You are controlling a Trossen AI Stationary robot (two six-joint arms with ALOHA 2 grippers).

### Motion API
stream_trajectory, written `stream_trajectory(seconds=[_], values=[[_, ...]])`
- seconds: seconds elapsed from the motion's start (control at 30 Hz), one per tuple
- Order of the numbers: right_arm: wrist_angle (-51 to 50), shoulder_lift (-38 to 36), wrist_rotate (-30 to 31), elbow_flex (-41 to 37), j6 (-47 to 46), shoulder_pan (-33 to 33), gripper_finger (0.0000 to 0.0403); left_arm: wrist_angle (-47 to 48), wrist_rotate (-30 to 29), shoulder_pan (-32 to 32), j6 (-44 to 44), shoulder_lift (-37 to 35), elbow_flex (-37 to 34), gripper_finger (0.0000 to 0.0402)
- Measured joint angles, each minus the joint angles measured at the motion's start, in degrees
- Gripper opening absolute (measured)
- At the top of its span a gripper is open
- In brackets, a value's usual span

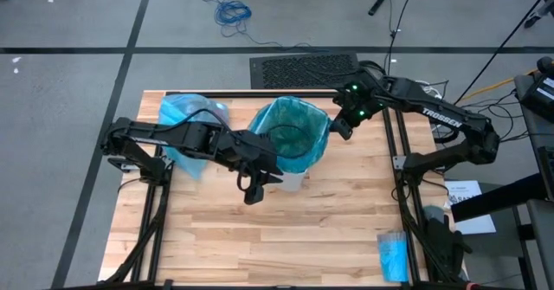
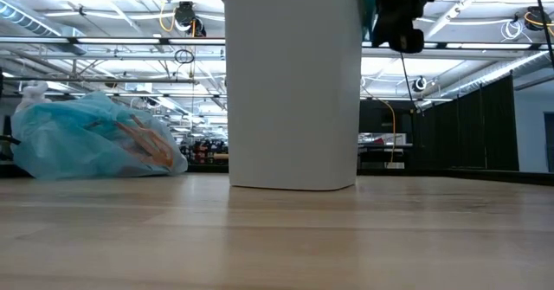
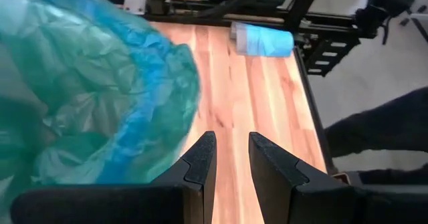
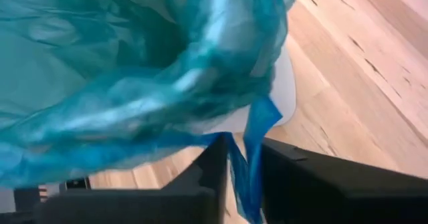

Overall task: Place trash/remove bag and relplace
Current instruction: Insert the new blue trash bag into the white trash bin

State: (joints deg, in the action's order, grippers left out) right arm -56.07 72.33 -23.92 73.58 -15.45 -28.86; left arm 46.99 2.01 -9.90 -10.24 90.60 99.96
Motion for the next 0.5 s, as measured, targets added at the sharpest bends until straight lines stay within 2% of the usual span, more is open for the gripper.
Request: stream_trajectory(seconds=[0.3,0.4,0.5], values=[[-1.07,-4.4,1.13,0.0,-2.59,0.09,0.0171,2.79,1.22,-1.44,-1.5,-0.06,0.0,0.0085],[-2.62,-6.85,4.56,-0.02,-3.43,0.47,0.019,6.55,0.75,-2.49,-3.49,-0.94,0.0,0.0085],[-1.67,-10.04,6.17,-0.71,-4.5,1.93,0.0192,8.24,-1.87,-4.33,-5.25,-2.45,0.0,0.0084]])
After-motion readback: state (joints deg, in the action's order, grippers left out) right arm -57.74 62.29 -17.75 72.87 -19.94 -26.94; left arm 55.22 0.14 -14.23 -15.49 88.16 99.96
